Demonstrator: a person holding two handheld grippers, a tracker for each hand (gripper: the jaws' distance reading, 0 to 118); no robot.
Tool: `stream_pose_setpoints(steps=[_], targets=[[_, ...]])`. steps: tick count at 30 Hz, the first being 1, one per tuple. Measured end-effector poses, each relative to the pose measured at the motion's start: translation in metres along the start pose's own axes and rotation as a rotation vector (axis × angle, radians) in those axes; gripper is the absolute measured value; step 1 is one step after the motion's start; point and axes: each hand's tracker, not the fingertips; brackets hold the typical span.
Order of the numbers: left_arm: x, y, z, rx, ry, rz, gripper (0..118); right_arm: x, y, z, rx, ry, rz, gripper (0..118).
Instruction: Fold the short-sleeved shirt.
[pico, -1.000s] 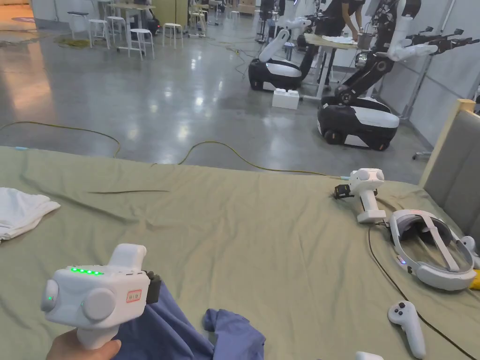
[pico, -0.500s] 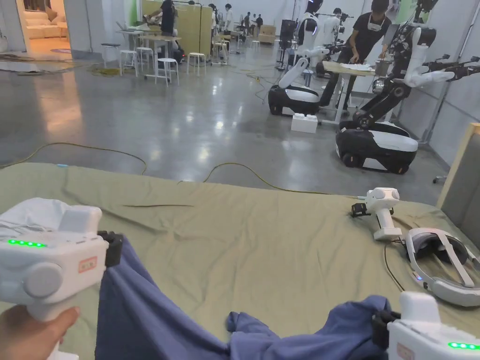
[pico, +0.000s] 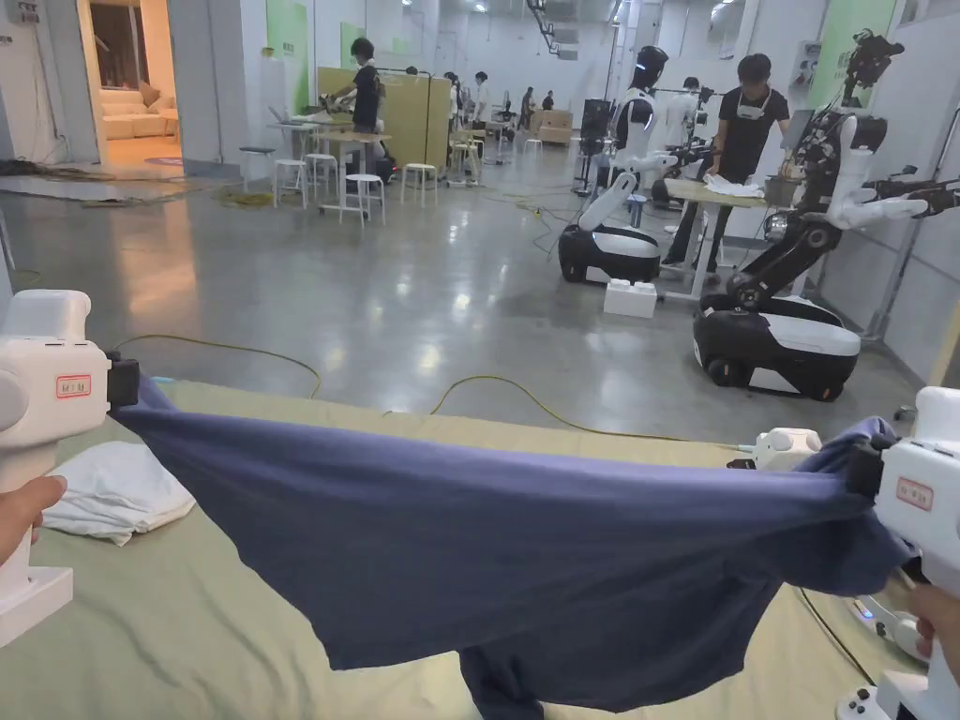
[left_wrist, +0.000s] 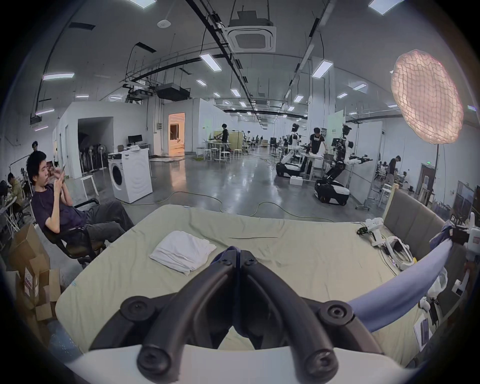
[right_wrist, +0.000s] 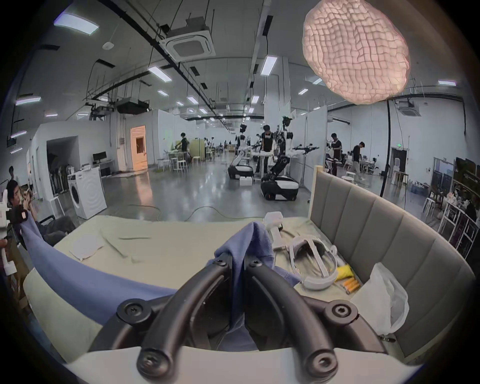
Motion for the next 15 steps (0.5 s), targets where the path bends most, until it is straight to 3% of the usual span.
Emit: stream_pose_setpoints(steps=[3,15], targets=[[-0.001,0.015,-0.016,0.002,0.010,-0.009,3,-0.012,0.022,-0.014,0.034,-0.011,0.052,7],[-0.008,0.073,-0.058,0.063,0.002,0.030,3,-0.025,0.078,-0.059,0.081,-0.039,0.076,7]])
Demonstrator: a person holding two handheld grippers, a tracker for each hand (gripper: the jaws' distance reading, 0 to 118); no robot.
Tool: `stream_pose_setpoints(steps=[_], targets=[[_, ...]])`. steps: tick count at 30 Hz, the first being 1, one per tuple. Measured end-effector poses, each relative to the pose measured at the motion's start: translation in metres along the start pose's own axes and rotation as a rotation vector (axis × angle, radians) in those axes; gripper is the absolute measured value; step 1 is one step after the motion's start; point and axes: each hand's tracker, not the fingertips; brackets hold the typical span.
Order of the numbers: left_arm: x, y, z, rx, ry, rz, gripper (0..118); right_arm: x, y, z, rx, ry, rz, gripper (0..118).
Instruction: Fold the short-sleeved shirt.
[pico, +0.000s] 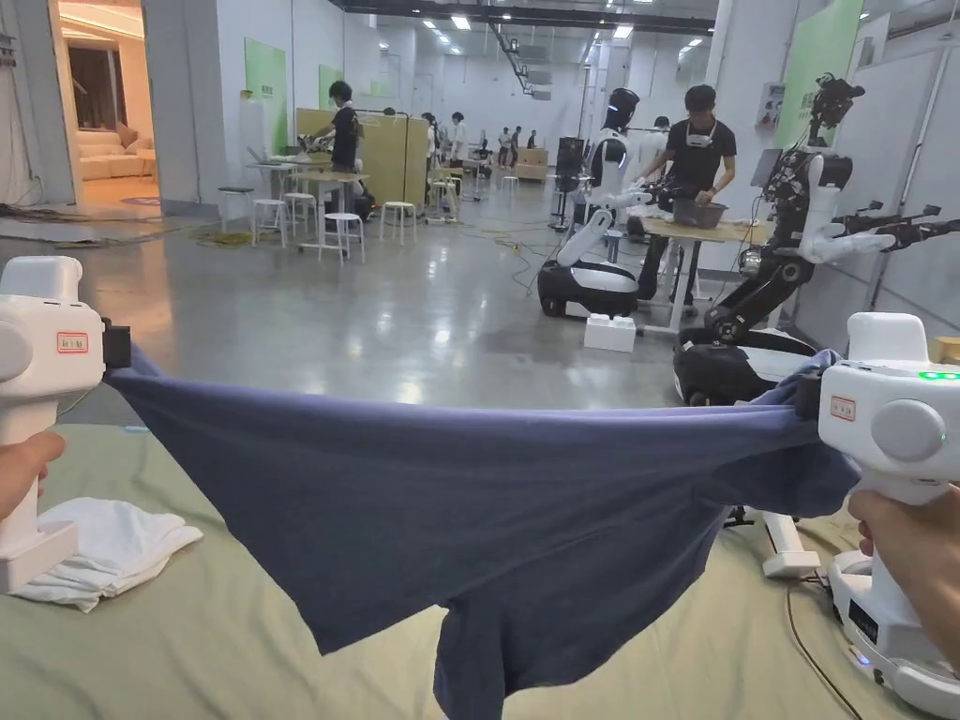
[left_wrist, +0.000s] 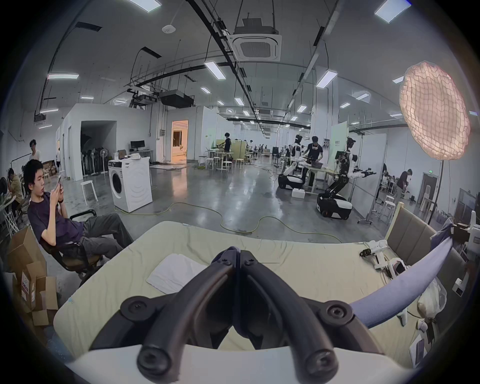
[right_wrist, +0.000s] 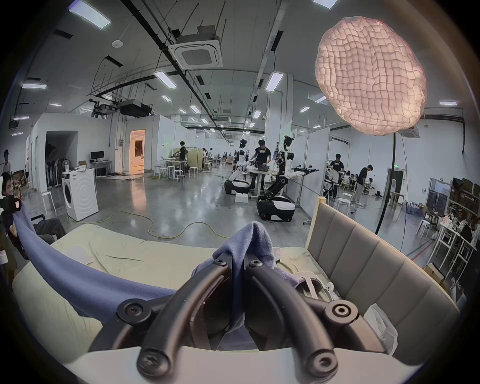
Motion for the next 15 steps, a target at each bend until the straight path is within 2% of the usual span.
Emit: stream_pose_setpoints(steps=[6,15], targets=[[-0.002,-0.039,0.001,-0.004,-0.021,-0.003,3,-0.001,-0.033,0.008,0.001,0.004,0.005,7],[-0.002,-0.187,0.043,-0.127,-0.036,-0.031,3,-0.001,-0.154,0.049,-0.116,0.015,0.007,7]])
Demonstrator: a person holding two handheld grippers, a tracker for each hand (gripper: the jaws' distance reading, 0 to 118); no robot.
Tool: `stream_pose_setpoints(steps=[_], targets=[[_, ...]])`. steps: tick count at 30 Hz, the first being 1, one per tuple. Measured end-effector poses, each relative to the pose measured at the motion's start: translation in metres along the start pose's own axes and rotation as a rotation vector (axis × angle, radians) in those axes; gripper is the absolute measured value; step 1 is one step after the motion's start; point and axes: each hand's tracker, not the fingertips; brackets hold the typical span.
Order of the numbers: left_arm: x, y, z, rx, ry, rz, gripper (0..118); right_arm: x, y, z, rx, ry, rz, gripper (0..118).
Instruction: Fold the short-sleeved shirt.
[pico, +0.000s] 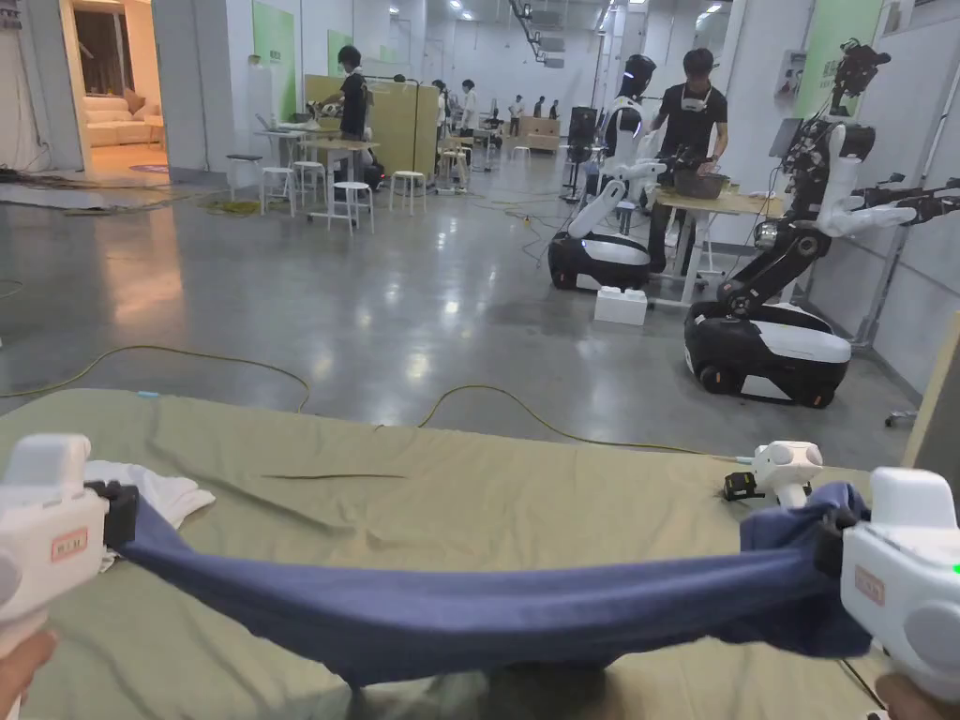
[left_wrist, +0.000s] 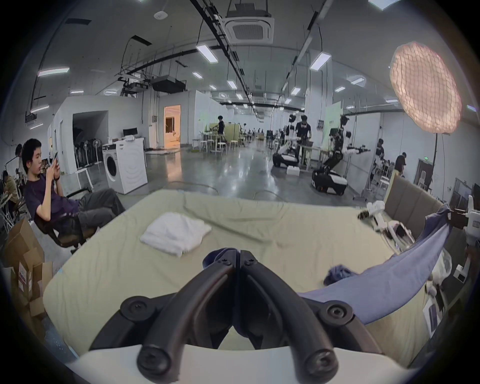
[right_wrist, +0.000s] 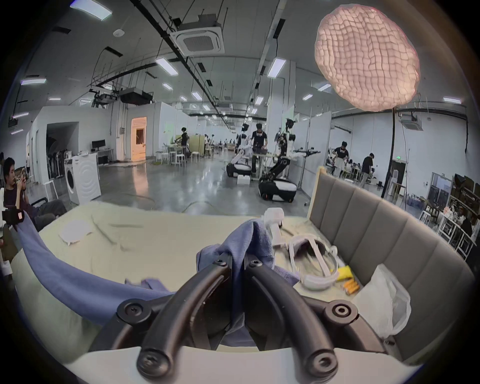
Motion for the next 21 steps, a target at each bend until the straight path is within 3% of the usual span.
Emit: stream_pose_setpoints(steps=[7,11,20,21], targets=[[-0.008,-0.110,0.042,-0.141,0.003,0.006,3,0.006,-0.112,0.038,-0.145,-0.023,0.046,7],[-0.014,-0.162,0.062,-0.216,0.016,0.035,3,0.007,-0.162,0.065,-0.214,-0.034,0.030,7],[-0.030,-0.225,0.062,-0.326,0.038,0.069,3,0.002,-0.231,0.086,-0.344,-0.050,0.037,8],[-0.031,-0.227,0.062,-0.328,0.040,0.072,7,0.001,-0.233,0.088,-0.346,-0.052,0.037,11]])
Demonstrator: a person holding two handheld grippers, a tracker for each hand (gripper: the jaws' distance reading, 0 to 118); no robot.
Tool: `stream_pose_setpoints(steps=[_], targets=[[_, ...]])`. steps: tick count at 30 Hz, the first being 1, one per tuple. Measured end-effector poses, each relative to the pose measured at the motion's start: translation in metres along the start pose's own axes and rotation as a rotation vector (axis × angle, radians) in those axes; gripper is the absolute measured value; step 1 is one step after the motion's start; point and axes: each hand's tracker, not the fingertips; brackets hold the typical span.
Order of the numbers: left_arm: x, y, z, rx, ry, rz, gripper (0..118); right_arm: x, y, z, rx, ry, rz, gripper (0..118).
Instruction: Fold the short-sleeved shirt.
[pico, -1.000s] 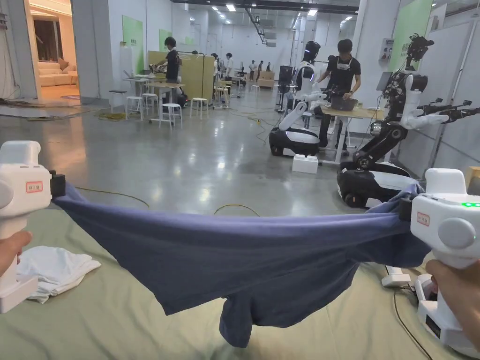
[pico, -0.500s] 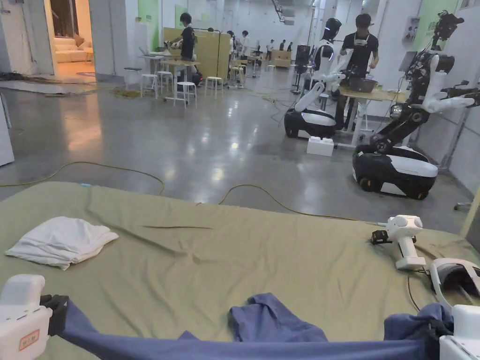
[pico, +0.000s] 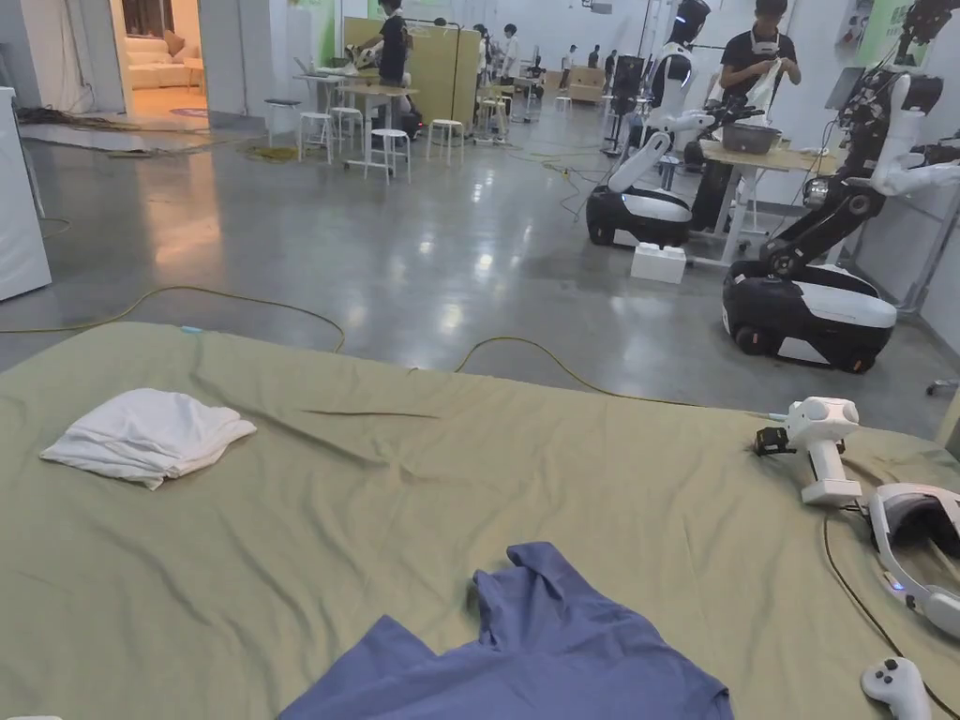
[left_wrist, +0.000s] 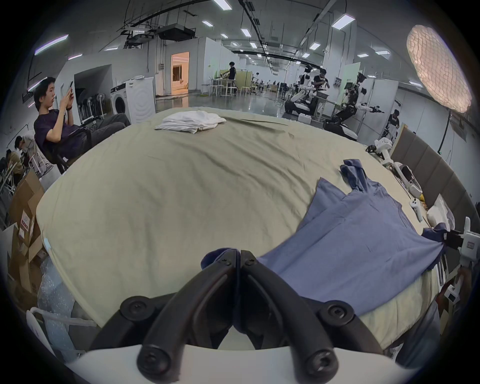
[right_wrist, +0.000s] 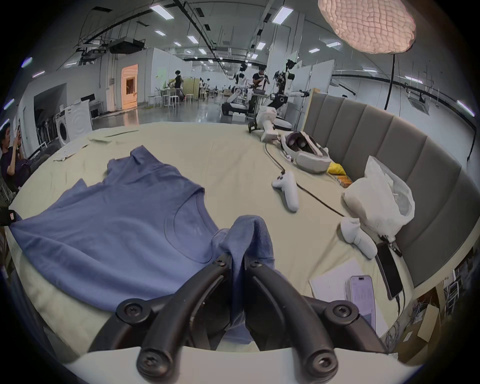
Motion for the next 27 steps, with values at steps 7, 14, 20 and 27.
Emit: stream_pose_setpoints(steps=[7,14,20,27], targets=[[0.010,0.018,0.035,0.137,0.031,0.036,54,-0.014,0.022,0.036,0.161,-0.021,0.018,63],[0.064,0.056,0.054,0.288,-0.049,-0.073,54,-0.063,0.078,0.063,0.342,0.075,-0.006,63],[0.124,0.081,0.075,0.494,-0.046,-0.178,53,-0.107,0.114,0.083,0.540,0.063,-0.051,63],[0.152,0.096,0.092,0.620,-0.071,-0.171,45,-0.127,0.135,0.096,0.635,0.102,-0.064,60]])
